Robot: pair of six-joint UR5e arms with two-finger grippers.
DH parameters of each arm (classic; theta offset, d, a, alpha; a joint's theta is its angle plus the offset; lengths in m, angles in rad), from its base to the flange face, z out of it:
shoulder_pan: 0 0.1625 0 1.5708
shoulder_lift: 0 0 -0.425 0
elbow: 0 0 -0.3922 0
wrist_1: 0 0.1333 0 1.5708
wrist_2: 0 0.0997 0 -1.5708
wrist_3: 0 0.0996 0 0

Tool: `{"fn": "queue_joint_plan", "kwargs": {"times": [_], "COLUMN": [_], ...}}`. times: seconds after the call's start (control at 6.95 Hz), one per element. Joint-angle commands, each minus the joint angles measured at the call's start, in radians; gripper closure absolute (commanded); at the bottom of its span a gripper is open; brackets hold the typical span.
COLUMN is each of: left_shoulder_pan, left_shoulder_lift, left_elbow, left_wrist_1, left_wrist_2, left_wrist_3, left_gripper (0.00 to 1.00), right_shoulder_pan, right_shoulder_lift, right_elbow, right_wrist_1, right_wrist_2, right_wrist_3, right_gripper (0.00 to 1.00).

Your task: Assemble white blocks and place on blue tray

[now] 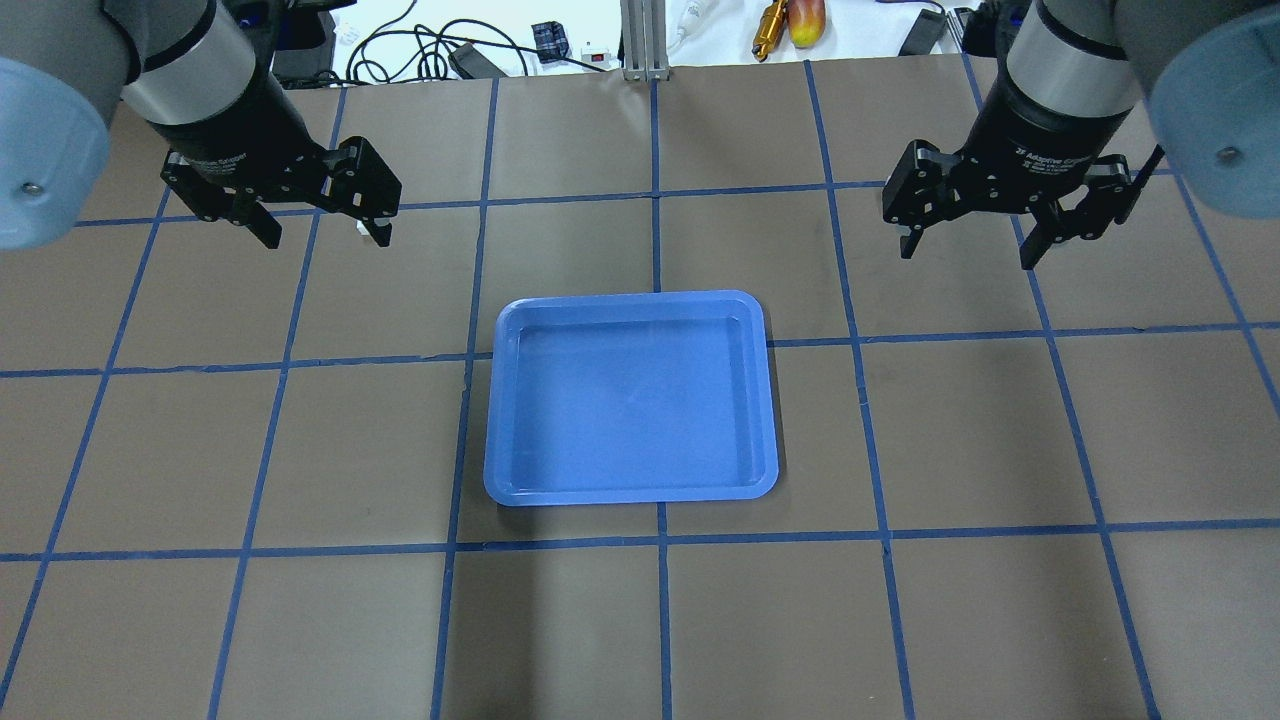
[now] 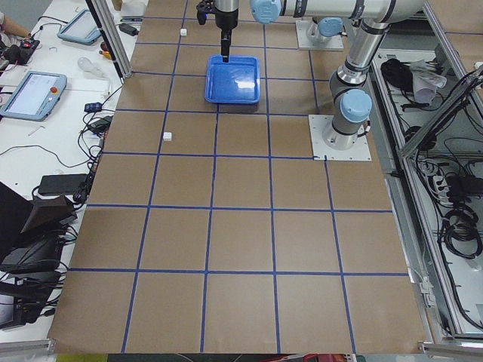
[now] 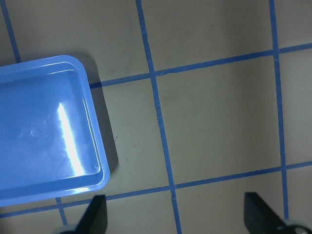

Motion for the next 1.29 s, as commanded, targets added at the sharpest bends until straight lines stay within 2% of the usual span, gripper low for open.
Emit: {"fn": "queue_joint_plan", "kwargs": {"times": [0.0,0.29,0.43,0.72,1.01,1.15], "left_shoulder_pan": [-0.008,0.001,0.008,0.034,0.041,0.062], "left_shoulder_lift": [-0.007,-0.019,-0.060,-0.235,-0.428,-0.499], "left_elbow": [0.027,0.033,0.036,0.048,0.228,0.276], "left_wrist_1": [-0.048,-0.036,0.021,0.154,0.182,0.187], "left_wrist_2": [0.002,-0.003,0.003,-0.001,0.003,0.005], "left_wrist_3": [-0.040,-0.036,-0.005,0.001,0.010,0.023], "left_gripper": [0.00,0.00,0.00,0.00,0.00,0.00], "right_shoulder_pan": [0.000,0.000,0.000,0.000,-0.009,-0.014], "right_shoulder_lift": [0.001,0.001,0.002,0.012,0.021,0.025], "right_elbow": [0.002,0.001,-0.007,0.004,0.004,0.004], "right_wrist_1": [0.002,0.002,-0.004,-0.005,-0.011,-0.013], "right_wrist_2": [-0.001,0.002,0.005,0.012,0.006,0.027], "right_wrist_3": [0.000,-0.005,-0.003,-0.008,-0.018,-0.075], "right_gripper": [0.00,0.00,0.00,0.00,0.00,0.00]}}
